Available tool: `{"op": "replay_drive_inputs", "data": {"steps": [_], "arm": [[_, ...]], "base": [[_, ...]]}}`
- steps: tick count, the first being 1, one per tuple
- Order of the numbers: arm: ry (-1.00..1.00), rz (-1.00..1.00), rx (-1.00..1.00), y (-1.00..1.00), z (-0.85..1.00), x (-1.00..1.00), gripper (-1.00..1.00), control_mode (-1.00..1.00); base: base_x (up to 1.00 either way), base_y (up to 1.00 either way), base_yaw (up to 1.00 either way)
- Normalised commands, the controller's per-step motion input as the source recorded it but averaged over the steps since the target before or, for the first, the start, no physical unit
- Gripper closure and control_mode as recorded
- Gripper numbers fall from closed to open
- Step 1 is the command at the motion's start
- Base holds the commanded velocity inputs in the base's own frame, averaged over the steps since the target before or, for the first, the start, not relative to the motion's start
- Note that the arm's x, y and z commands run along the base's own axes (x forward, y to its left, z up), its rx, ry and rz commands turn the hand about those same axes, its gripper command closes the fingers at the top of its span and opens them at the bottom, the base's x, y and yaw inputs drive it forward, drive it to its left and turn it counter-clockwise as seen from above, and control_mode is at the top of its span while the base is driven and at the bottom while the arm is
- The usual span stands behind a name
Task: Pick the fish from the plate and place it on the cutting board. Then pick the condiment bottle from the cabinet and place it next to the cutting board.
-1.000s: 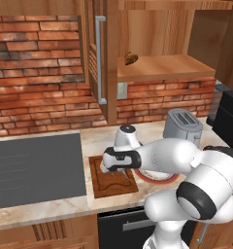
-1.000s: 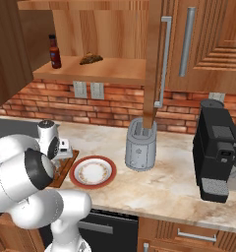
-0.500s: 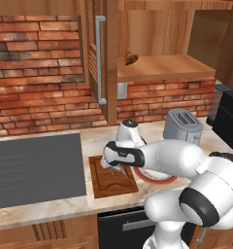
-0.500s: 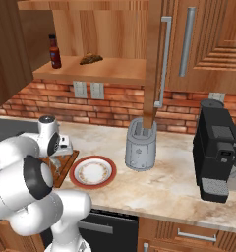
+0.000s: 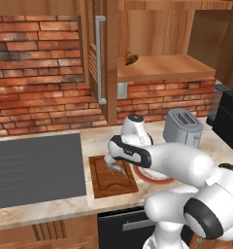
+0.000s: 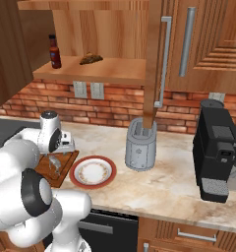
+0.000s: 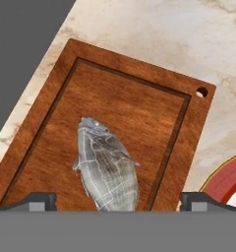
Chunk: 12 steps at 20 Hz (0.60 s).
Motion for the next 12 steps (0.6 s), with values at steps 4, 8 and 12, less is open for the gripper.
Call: {"op": "replay_drive_inputs", "data": {"steps": [4, 8, 12], "arm": [[0.00, 0.00, 0.00, -0.14, 0.15, -0.10, -1.00, -1.00], [0.00, 0.00, 0.00, -0.15, 0.13, -0.12, -1.00, -1.00], [0.00, 0.00, 0.00, -0.09, 0.11, -0.10, -1.00, -1.00]], "base": [[0.00, 0.00, 0.00], [0.00, 0.00, 0.00], [0.00, 0.00, 0.00]]}}
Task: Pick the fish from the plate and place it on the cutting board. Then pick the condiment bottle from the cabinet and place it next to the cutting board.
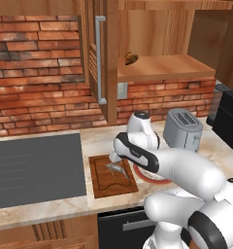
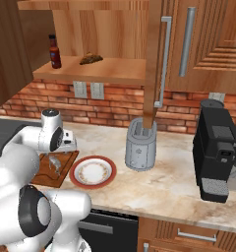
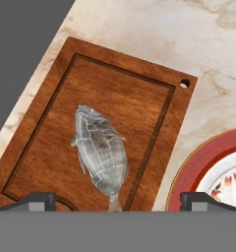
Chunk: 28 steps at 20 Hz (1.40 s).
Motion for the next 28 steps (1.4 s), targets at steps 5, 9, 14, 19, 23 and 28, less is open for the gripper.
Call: {"op": "replay_drive_inputs", "data": {"steps": [5, 9, 14, 19, 23, 28], "arm": [[0.00, 0.00, 0.00, -0.05, 0.08, -0.07, -1.00, -1.00], [0.01, 0.00, 0.00, -0.05, 0.10, -0.08, -1.00, -1.00], [0.00, 0.00, 0.00, -0.05, 0.16, -0.12, -1.00, -1.00], [0.00, 0.00, 0.02, -0.08, 0.22, -0.07, -1.00, -1.00], [0.01, 0.00, 0.07, -0.11, 0.25, -0.05, -1.00, -1.00], [0.00, -0.02, 0.10, -0.12, 0.22, -0.07, -1.00, -1.00]], "base": [[0.00, 0.00, 0.00], [0.00, 0.00, 0.00], [0.00, 0.00, 0.00], [0.00, 0.00, 0.00], [0.00, 0.00, 0.00], [0.00, 0.00, 0.00]]}}
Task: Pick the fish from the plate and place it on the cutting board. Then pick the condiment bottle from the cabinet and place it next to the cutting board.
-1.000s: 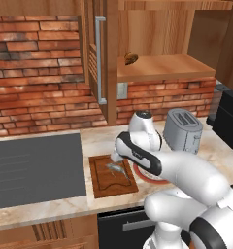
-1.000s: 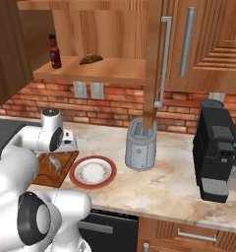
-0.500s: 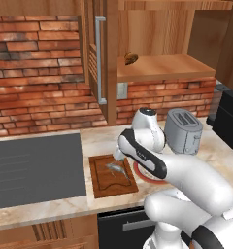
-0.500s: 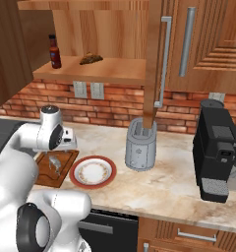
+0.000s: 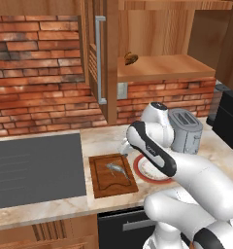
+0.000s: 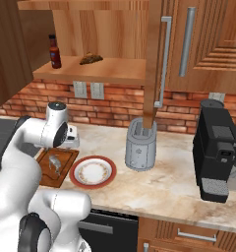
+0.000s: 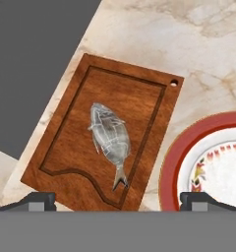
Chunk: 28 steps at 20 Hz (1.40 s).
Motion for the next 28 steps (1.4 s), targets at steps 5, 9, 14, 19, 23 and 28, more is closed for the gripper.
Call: {"op": "replay_drive_inputs", "data": {"steps": [5, 9, 14, 19, 23, 28], "arm": [[0.00, -0.03, 0.12, -0.08, 0.13, -0.10, -1.00, -1.00], [0.01, -0.05, 0.14, -0.04, 0.04, -0.13, -1.00, -1.00], [0.05, -0.07, 0.17, -0.02, 0.00, -0.12, -1.00, -1.00], [0.05, -0.09, 0.18, -0.01, 0.01, -0.01, -1.00, -1.00], [0.04, -0.11, 0.19, -0.03, 0.02, 0.00, -1.00, -1.00], [0.05, -0.14, 0.19, -0.06, 0.01, -0.04, -1.00, -1.00]], "base": [[0.00, 0.00, 0.00], [0.00, 0.00, 0.00], [0.00, 0.00, 0.00], [0.00, 0.00, 0.00], [0.00, 0.00, 0.00], [0.00, 0.00, 0.00]]}}
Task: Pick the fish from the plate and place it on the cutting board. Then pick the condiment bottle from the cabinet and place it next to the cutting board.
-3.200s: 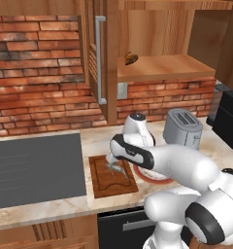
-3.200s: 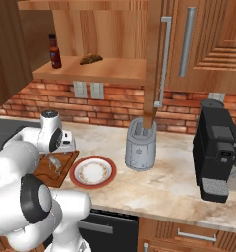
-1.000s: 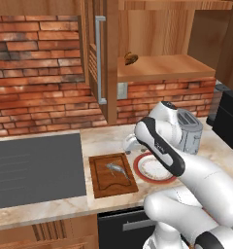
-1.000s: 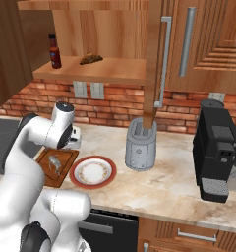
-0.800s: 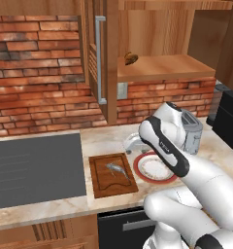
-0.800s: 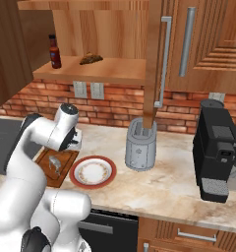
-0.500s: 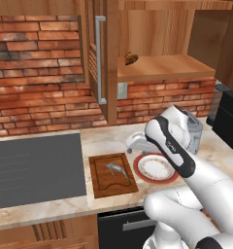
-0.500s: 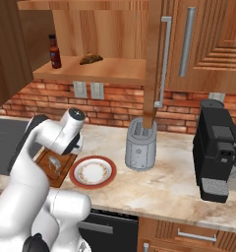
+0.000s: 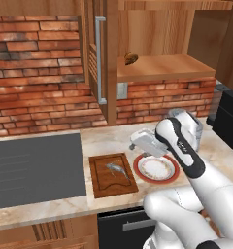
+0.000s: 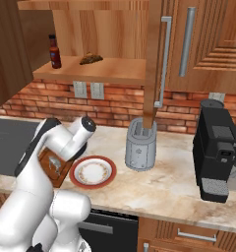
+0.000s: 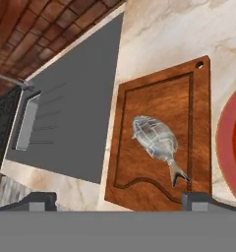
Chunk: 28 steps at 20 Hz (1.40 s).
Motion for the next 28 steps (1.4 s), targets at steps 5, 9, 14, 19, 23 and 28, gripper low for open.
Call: {"op": "replay_drive_inputs", "data": {"steps": [5, 9, 14, 19, 23, 28], "arm": [[0.04, -0.19, 0.18, 0.00, 0.03, -0.01, -1.00, -1.00], [0.05, -0.21, 0.19, 0.00, 0.02, 0.00, -1.00, -1.00], [0.07, -0.23, 0.20, 0.00, 0.03, 0.00, -1.00, -1.00], [0.10, -0.22, 0.23, 0.00, 0.05, 0.00, -1.00, -1.00], [0.14, -0.17, 0.25, 0.00, 0.02, 0.05, -1.00, -1.00], [0.18, -0.11, 0.25, 0.00, 0.00, 0.18, -1.00, -1.00]], "base": [[0.00, 0.00, 0.00], [0.00, 0.00, 0.00], [0.00, 0.00, 0.00], [0.00, 0.00, 0.00], [0.00, 0.00, 0.00], [0.00, 0.00, 0.00]]}}
